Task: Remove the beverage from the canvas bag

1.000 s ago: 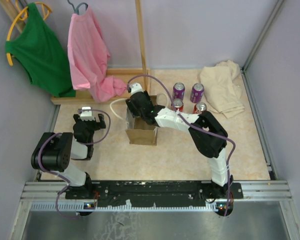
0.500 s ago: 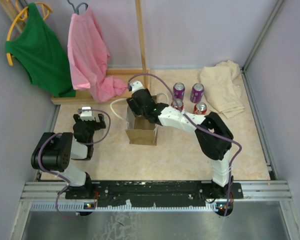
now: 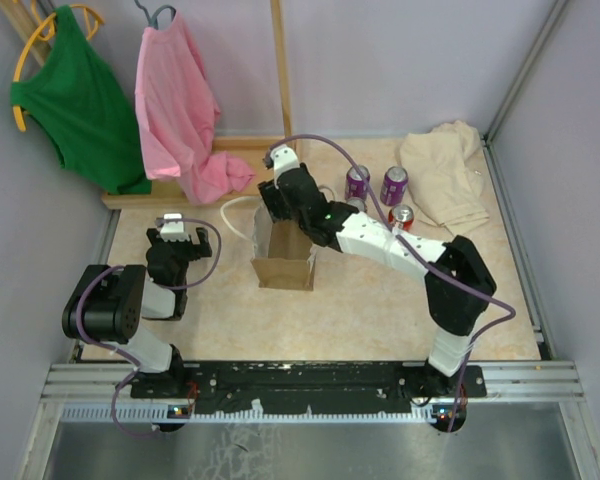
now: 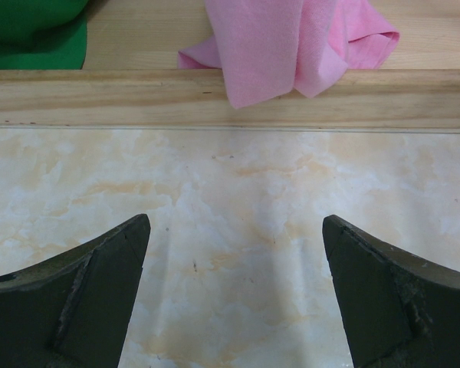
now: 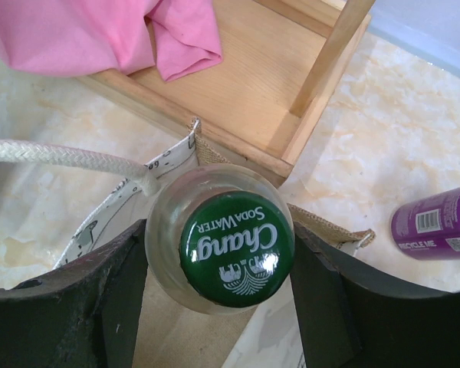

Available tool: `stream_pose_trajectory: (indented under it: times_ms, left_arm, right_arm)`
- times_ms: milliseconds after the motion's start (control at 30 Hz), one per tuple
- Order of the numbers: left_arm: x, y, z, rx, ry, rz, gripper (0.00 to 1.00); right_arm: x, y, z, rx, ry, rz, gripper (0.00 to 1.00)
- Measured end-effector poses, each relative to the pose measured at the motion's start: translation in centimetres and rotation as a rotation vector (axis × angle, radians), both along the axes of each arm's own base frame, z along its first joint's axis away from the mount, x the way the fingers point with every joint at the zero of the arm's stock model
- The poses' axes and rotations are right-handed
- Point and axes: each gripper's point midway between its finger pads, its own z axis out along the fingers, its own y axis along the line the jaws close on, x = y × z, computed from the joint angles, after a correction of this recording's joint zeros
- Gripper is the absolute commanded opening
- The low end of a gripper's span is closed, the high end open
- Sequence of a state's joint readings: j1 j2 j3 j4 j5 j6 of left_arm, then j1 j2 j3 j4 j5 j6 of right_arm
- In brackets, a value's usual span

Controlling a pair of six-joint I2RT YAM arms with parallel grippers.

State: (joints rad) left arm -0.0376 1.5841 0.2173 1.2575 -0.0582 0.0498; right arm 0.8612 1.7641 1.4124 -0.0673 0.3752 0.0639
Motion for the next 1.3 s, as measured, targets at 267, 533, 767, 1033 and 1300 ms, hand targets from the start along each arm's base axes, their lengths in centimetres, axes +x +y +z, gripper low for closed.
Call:
stream_pose_trajectory:
  times_ms: [267, 533, 767, 1033, 1300]
  left_arm:
    - [0.0, 0.0, 0.0, 0.0, 0.0, 0.0, 1.0]
    - [0.0, 0.0, 0.0, 0.0, 0.0, 0.0, 1.0]
    - [0.0, 0.0, 0.0, 0.0, 0.0, 0.0, 1.0]
    - [0.0, 0.0, 0.0, 0.0, 0.0, 0.0, 1.0]
    - [0.0, 0.0, 0.0, 0.0, 0.0, 0.0, 1.0]
  right_arm:
    - [-1.1, -1.8, 6.0, 0.031, -0.098, 0.014, 0.0]
    - [-4.0, -8.4, 18.5, 0.154, -0.353, -0.083, 0.0]
    - [-6.7, -16.6, 22.3, 0.167, -0.485, -0.296, 0.0]
    - [-7.8, -21.7, 16.1, 0.032, -0.369, -0.455, 0.0]
    - [-8.3, -24.0, 6.9, -0.057, -0.134, -0.493, 0.0]
